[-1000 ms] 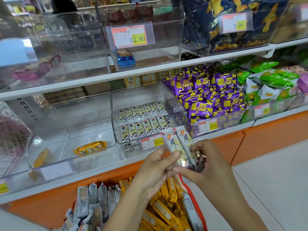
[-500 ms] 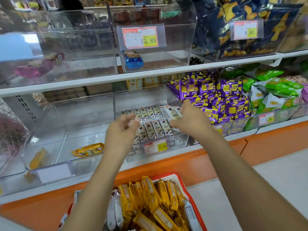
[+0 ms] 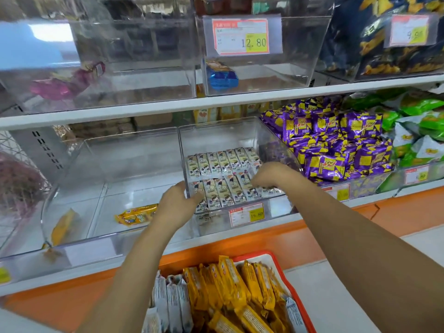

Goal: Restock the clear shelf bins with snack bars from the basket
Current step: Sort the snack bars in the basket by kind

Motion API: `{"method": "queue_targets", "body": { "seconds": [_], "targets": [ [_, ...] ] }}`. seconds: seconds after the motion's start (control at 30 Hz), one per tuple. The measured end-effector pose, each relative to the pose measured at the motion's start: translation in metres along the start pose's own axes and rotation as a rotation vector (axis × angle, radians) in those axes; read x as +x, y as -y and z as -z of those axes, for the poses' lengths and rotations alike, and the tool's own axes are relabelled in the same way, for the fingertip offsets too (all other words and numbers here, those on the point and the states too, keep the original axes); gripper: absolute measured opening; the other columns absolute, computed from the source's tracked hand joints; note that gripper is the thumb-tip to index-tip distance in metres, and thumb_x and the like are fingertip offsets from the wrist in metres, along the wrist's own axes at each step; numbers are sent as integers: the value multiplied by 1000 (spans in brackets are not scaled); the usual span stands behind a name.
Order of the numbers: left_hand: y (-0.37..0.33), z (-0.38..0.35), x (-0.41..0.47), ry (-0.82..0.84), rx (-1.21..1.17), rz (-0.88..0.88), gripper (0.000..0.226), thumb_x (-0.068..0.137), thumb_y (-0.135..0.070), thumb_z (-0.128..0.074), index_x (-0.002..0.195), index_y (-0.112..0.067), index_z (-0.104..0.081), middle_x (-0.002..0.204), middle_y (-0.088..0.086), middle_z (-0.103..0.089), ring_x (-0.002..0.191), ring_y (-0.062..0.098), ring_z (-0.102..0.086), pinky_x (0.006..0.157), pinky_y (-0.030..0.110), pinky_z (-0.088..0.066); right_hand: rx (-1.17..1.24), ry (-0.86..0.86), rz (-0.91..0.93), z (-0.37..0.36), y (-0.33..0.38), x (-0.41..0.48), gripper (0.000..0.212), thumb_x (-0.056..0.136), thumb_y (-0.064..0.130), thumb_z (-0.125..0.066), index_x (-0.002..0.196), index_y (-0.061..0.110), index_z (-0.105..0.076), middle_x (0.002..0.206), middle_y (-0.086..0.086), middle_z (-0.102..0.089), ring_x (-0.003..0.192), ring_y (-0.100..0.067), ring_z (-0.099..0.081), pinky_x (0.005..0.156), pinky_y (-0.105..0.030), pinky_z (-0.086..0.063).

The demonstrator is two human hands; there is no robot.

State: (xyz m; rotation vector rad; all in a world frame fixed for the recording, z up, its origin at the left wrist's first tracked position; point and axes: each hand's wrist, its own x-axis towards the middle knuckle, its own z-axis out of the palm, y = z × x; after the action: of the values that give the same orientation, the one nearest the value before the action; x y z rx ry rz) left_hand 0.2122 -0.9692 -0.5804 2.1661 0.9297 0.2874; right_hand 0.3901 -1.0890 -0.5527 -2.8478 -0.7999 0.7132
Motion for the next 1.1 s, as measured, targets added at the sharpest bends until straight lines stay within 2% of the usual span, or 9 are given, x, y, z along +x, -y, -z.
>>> {"method": "queue_targets", "body": {
  "seconds": [0.07, 0.13, 0.23, 0.37, 0.47, 0.6, 0.8, 1.0, 1.1],
  "targets": [
    [4, 0, 2, 10, -37, -11, 31, 93, -31, -57, 116, -11, -58, 110, 8, -64, 93, 22, -56, 74, 25, -37, 201, 49, 14, 5, -3, 0, 18, 96, 17, -44, 84, 5, -50, 88, -9, -50, 84, -20, -56, 85, -37, -51],
    [8, 1, 4, 26, -82, -11, 36, 92, -33, -59, 122, -12, -58, 119, 7, -64, 103, 24, -58, 78, 27, -40, 416, 82, -10, 7, -9, 5, 27, 96, 16, -47, 117, 0, -50, 108, -14, -47, 107, -31, -52, 100, -49, -41],
    [13, 1, 7, 52, -108, -14, 41, 91, -36, -59, 125, -14, -56, 124, 7, -62, 111, 27, -58, 86, 33, -44, 590, 104, -41, 4, -17, 11, 54, 95, 15, -51, 144, 3, -32, 114, -11, -49, 92, -26, -48, 98, -45, -40],
    [16, 1, 8, 75, -144, -28, 44, 89, -41, -60, 127, -18, -55, 127, 6, -61, 114, 27, -57, 94, 38, -46, 587, 31, -12, 13, -19, 17, 38, 95, 10, -51, 130, -3, -44, 100, -14, -55, 69, -18, -47, 60, -26, -42],
    [19, 3, 9, 90, -199, -39, 52, 87, -45, -61, 131, -20, -53, 133, 2, -57, 120, 22, -54, 102, 42, -43, 480, -61, 18, 24, -2, 20, 21, 94, 13, -53, 113, 6, -52, 71, -8, -48, 52, -15, -39, 47, -23, -34],
    [21, 8, 8, 90, -474, 27, 66, 84, -58, -57, 134, -15, -53, 133, -3, -55, 119, 15, -54, 104, 38, -43, 397, -118, 80, 18, 42, 35, 24, 92, 19, -60, 110, 5, -54, 76, -5, -52, 56, -13, -47, 49, -21, -40],
    [22, 11, 4, 59, -604, 5, 61, 85, -52, -54, 129, -11, -57, 128, 1, -61, 116, 13, -56, 101, 35, -47, 448, -191, 120, -20, 113, 63, 41, 89, 44, -60, 100, 4, -60, 93, -6, -65, 85, -23, -63, 73, -29, -50],
    [22, 10, 3, -18, -582, -39, 43, 91, -40, -56, 124, -12, -62, 121, 2, -65, 108, 11, -61, 98, 37, -49, 563, -150, 196, -23, 125, 57, 32, 97, 15, -44, 121, -2, -58, 124, -19, -59, 114, -32, -57, 89, -33, -46],
    [22, 10, -1, -84, -556, -37, 51, 88, -44, -60, 126, -10, -61, 120, 2, -66, 103, 10, -63, 99, 40, -49, 548, -191, 226, -17, 108, 43, 29, 95, 11, -44, 115, -1, -62, 119, -15, -62, 109, -30, -59, 91, -33, -47]
  ]
}}
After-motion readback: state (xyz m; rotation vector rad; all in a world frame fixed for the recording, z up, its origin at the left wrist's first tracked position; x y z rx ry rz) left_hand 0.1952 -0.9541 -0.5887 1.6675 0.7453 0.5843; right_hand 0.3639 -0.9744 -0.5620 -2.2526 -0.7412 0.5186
